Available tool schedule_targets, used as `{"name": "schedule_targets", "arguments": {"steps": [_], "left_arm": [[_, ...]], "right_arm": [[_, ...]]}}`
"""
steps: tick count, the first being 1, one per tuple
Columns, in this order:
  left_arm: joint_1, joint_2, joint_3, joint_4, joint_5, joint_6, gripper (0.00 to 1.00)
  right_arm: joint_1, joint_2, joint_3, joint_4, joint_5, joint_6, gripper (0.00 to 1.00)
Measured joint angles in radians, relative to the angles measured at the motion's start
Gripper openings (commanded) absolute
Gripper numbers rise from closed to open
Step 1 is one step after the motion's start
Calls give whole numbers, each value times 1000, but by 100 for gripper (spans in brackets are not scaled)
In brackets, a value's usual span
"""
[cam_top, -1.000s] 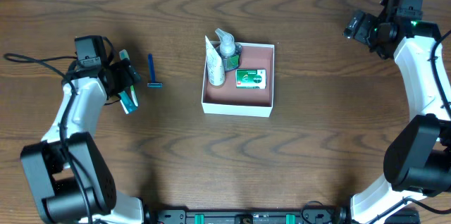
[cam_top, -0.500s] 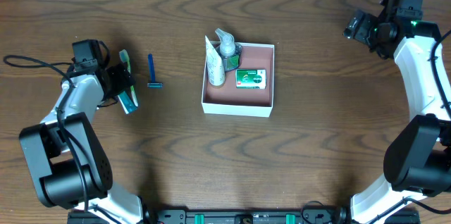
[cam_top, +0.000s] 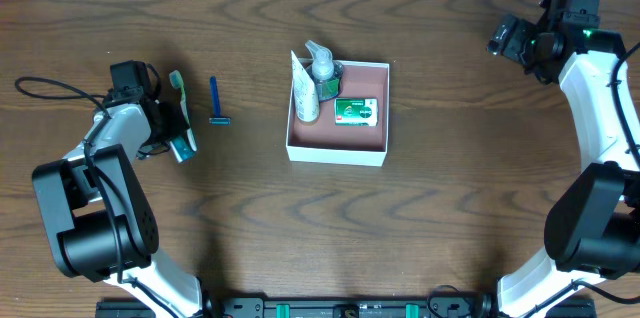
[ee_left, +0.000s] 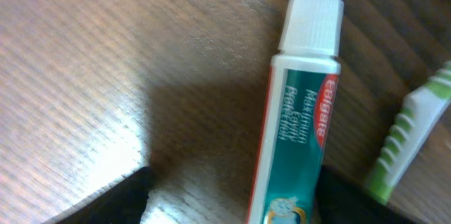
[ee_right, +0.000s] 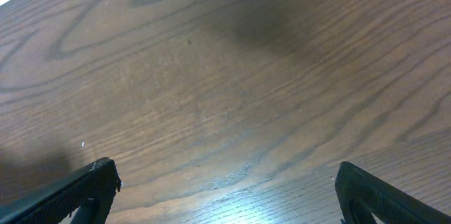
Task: Pack container
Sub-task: 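Reach the left gripper to the Colgate toothpaste tube and grasp it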
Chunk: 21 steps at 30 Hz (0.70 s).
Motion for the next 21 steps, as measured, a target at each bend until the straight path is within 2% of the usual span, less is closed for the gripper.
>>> {"name": "schedule_targets", "arguments": {"steps": [3,5,12,21], "left_arm": [[0,0,5,-26,3,-10,32],[-1,0,10,-51,8,-5,25],[0,0,16,-82,9,-8,19],[0,-32,67,-200,55,-7,19]], "right_arm": [[0,0,0,0,0,0,99],[0,0,0,0,0,0,99],[0,0,0,0,0,0,99],[0,0,0,0,0,0,99]]}}
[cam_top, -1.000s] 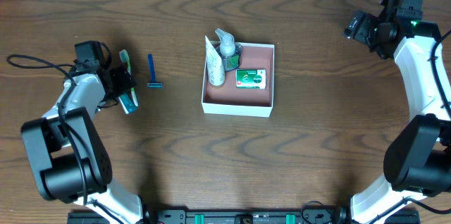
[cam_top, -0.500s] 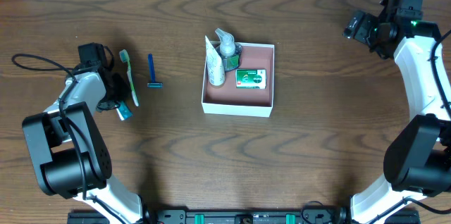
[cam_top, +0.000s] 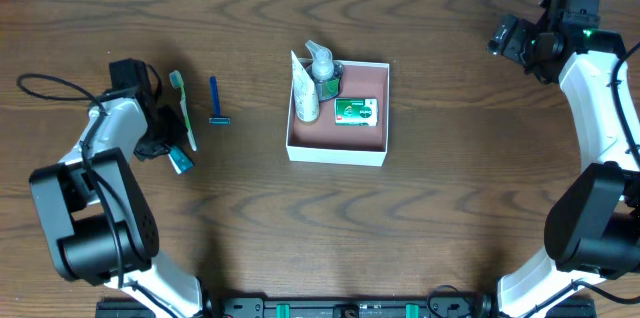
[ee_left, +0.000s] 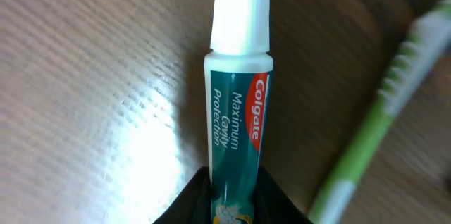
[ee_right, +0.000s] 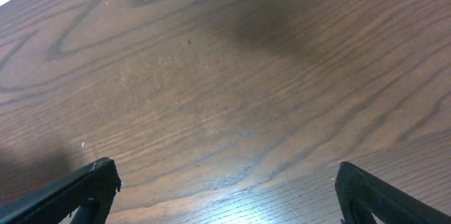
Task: Pack container
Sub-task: 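Reach the left gripper to the Colgate toothpaste tube and grasp it, then carry the toothpaste over the box and lower it beside the soap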
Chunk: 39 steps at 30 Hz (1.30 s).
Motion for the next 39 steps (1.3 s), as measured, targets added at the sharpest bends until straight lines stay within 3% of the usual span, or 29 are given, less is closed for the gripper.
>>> {"name": "schedule_targets", "arguments": {"steps": [7,16,28,39], "left_arm": [[0,-190,144,-86,51,0,19],[-51,-479,182,-119,284,31,19],[-399,-621,182,-224,389,262,19],[-652,-553,182,-61,374,280,19]], "right_arm": [[0,0,0,0,0,0,99],[0,0,0,0,0,0,99],[0,0,0,0,0,0,99],[0,0,0,0,0,0,99]]}}
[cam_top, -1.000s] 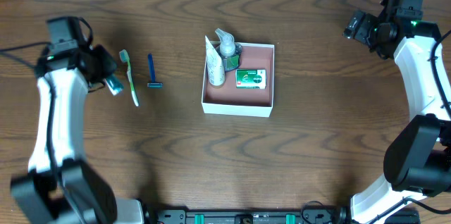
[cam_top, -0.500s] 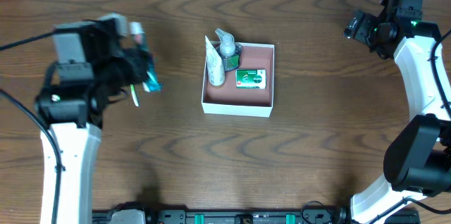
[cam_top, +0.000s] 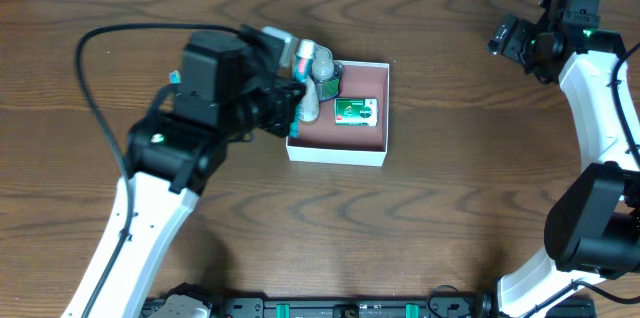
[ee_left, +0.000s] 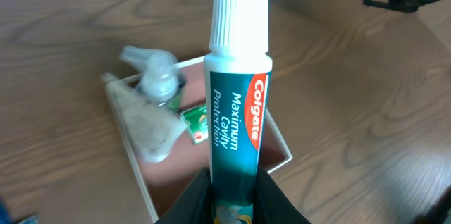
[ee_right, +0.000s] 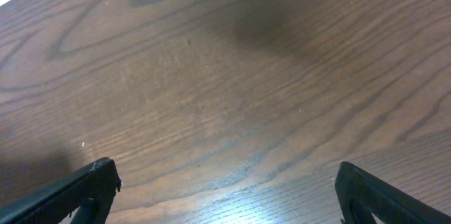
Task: Pack container
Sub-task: 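Carry the toothpaste over the box and lower it beside the soap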
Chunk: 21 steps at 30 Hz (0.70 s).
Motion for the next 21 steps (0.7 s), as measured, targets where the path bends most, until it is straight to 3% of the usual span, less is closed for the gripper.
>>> {"name": "schedule_targets", "arguments": {"steps": [8,16,21], "left_arm": [[-129,172,0,160,-29,-104,19],[-186,348,0,251,-154,-265,19],[-185,390,0,281,-178,-310,37]], "right_arm": [[0,0,0,0,0,0,99],[0,0,0,0,0,0,99],[0,0,0,0,0,0,99]]}}
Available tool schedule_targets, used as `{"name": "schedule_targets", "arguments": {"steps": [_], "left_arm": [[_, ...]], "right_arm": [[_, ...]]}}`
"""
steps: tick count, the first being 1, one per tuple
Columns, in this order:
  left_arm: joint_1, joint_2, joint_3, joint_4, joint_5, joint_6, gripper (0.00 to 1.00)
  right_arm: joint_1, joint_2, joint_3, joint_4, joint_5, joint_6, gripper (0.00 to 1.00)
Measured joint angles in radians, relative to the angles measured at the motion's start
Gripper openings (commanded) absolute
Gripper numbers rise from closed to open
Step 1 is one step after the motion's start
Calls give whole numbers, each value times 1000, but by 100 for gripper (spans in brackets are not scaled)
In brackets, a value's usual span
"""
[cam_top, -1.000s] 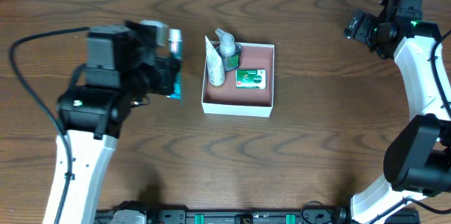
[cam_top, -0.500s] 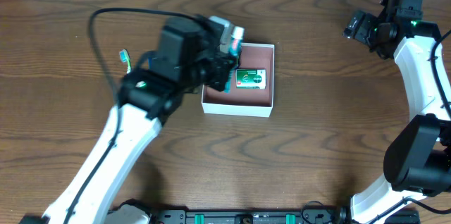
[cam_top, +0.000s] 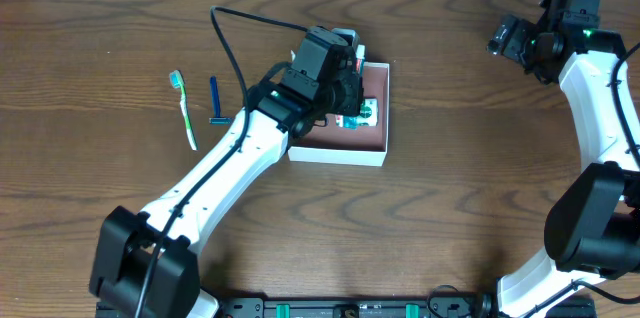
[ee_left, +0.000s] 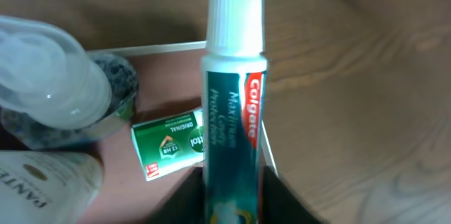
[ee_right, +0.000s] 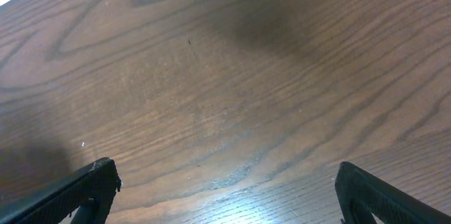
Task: Pack container
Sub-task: 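Carry the toothpaste over the box and lower it beside the soap, then open the left gripper and withdraw toward the toothbrush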
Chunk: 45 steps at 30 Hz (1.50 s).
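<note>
My left gripper point(ee_left: 230, 197) is shut on the lower part of a teal Colgate toothpaste tube point(ee_left: 232, 118), white cap pointing away. The tube hangs over the white box point(ee_left: 268, 155) with the reddish floor, above its right part and right wall. In the box lie a green packet point(ee_left: 168, 152), a clear pump bottle point(ee_left: 49, 94) and a white tube point(ee_left: 42, 182). Overhead, the left gripper point(cam_top: 338, 66) covers the box's point(cam_top: 340, 153) far left part. My right gripper point(ee_right: 225, 196) stands open over bare table at the far right.
A green toothbrush point(cam_top: 184, 110) and a blue razor point(cam_top: 215, 101) lie on the table left of the box. The left arm's black cable point(cam_top: 232, 33) loops over the table behind them. The right arm point(cam_top: 590, 78) stands along the right edge.
My left gripper, still holding the toothpaste, has moved right and come closer to the box; the tube is now over the box's right part. The right arm has not moved.
My left gripper was open around the toothpaste lying at the far left beside the toothbrush. Then it was shut on the tube. Later it held the tube high beside the box's left side, and now low over the box. The right gripper stayed open and still.
</note>
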Motion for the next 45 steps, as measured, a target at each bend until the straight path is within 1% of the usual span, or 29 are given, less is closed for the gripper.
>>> {"name": "schedule_targets", "arguments": {"steps": [7,13,16,20,23,25,29,33,38,40,41,45], "left_arm": [[-2,19,0,10,-1,-22,44],[-9,11,0,48,40,-23,47],[-9,-26,11,62,60,-22,47],[-16,-98,97,49,85,-9,47],[-17,-177,160,-8,80,16,47],[-3,-243,187,-76,44,32,47],[88,-344,204,-238,-68,48,48],[215,-360,206,-378,-182,68,48],[365,-291,206,-412,-254,77,48],[415,-245,206,-412,-269,85,56],[433,-226,206,-412,-274,86,58],[512,-125,206,-415,-296,79,60]], "right_arm": [[0,0,0,0,0,0,99],[0,0,0,0,0,0,99],[0,0,0,0,0,0,99],[0,0,0,0,0,0,99],[0,0,0,0,0,0,99],[0,0,0,0,0,0,99],[0,0,0,0,0,0,99],[0,0,0,0,0,0,99],[0,0,0,0,0,0,99],[0,0,0,0,0,0,99],[0,0,0,0,0,0,99],[0,0,0,0,0,0,99]]}}
